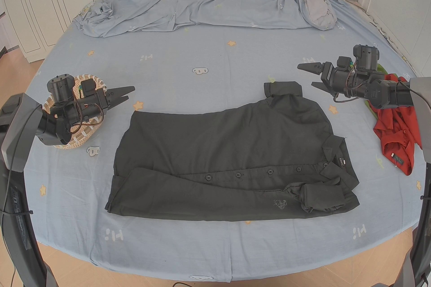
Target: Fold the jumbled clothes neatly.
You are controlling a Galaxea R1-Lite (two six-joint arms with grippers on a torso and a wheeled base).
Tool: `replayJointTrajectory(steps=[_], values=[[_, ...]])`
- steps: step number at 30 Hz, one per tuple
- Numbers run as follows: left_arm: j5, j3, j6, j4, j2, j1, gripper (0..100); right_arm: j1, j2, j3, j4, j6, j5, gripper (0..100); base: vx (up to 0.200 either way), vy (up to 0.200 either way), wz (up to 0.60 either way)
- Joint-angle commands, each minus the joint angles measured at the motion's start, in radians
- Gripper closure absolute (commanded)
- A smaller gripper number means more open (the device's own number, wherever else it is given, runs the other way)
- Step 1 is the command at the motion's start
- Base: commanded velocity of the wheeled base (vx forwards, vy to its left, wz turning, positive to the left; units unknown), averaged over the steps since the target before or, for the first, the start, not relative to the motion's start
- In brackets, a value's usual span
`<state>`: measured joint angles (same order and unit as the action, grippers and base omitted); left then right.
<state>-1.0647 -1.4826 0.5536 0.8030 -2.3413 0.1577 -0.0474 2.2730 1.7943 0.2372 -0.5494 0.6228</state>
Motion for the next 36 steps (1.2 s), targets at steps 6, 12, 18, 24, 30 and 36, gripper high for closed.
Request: replayJointTrajectory(steps=[6,12,18,24,30,36], values=[[0.000,0.010,-0.067,-0.002,-0.024,-0.001,0,0.000,-0.003,-0.003,0.001,0.002,0.000,0,0.000,0.000,0.00],[0.002,0.015,-0.092,-0.002,-0.041,-0.015,0,0.000,-0.004,-0.003,0.001,0.002,0.000,0,0.000,0.000,0.00],[0.003,0.022,-0.132,-0.004,-0.075,-0.040,0,0.000,-0.006,-0.003,0.001,0.002,0.000,0,0.000,0.000,0.00],[0.022,0.022,-0.162,-0.004,-0.082,-0.059,0,0.001,-0.006,-0.003,0.001,0.002,0.000,0,0.000,0.000,0.00],[0.058,-0.001,-0.192,-0.004,-0.075,-0.055,0,0.001,-0.012,-0.004,0.001,0.002,0.000,0,0.000,0.000,0.00],[0.061,-0.013,-0.205,-0.004,-0.052,-0.046,0,0.006,-0.013,-0.007,0.002,0.002,0.000,0,0.000,0.000,0.00]])
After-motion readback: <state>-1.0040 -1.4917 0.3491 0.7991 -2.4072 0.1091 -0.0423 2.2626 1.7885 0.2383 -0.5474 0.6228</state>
